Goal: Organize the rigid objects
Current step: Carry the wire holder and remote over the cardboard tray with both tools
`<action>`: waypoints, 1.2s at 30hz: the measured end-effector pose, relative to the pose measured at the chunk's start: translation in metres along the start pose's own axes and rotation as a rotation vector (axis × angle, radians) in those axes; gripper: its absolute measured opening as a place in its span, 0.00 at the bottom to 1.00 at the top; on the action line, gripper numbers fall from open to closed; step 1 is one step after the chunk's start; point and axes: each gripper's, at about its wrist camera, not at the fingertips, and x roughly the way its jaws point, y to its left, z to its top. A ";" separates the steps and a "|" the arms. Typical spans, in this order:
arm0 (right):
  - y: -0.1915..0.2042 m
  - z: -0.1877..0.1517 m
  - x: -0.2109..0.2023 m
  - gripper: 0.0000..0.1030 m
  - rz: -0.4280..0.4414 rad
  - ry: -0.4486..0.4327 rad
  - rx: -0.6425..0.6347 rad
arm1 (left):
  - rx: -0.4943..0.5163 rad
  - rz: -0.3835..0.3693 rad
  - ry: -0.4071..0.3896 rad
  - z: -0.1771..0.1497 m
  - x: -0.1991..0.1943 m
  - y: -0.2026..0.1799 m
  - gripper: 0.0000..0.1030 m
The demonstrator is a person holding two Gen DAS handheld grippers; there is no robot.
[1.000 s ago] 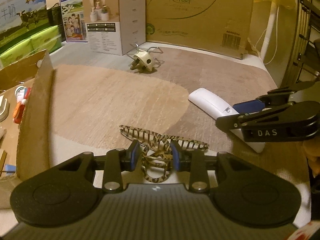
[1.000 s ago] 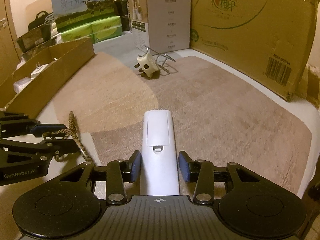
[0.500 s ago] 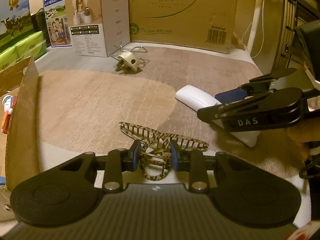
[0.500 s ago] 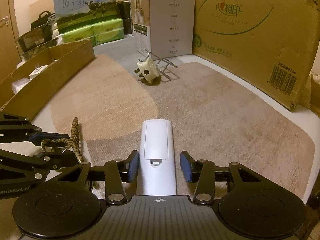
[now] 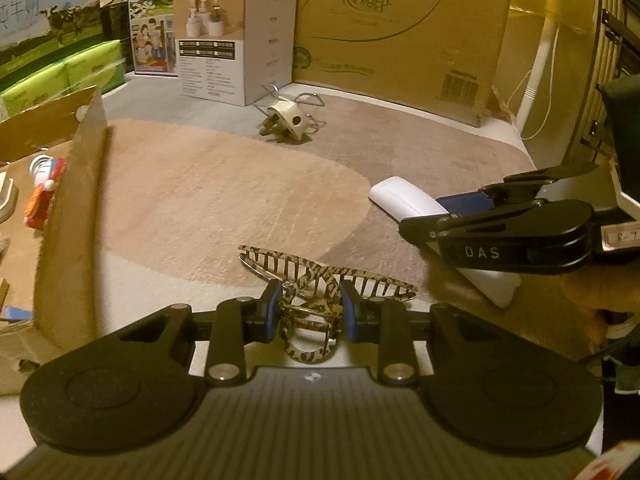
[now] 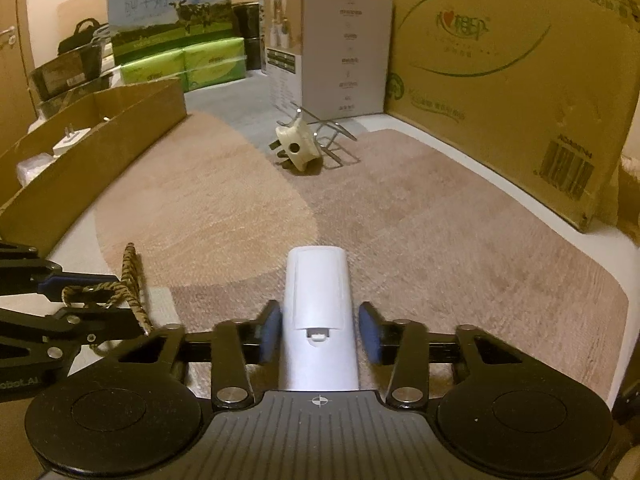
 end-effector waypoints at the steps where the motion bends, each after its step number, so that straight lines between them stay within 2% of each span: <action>1: 0.001 0.000 -0.001 0.37 0.003 0.001 0.003 | 0.000 0.003 -0.003 0.000 -0.002 0.000 0.26; 9: 0.012 -0.003 -0.028 0.37 0.013 -0.044 0.041 | -0.013 0.031 -0.044 0.006 -0.029 0.004 0.26; 23: 0.035 0.016 -0.076 0.37 0.043 -0.117 0.064 | -0.066 0.084 -0.133 0.018 -0.082 0.019 0.26; 36: 0.060 0.029 -0.096 0.37 0.075 -0.141 0.057 | -0.109 0.134 -0.179 0.017 -0.118 0.036 0.26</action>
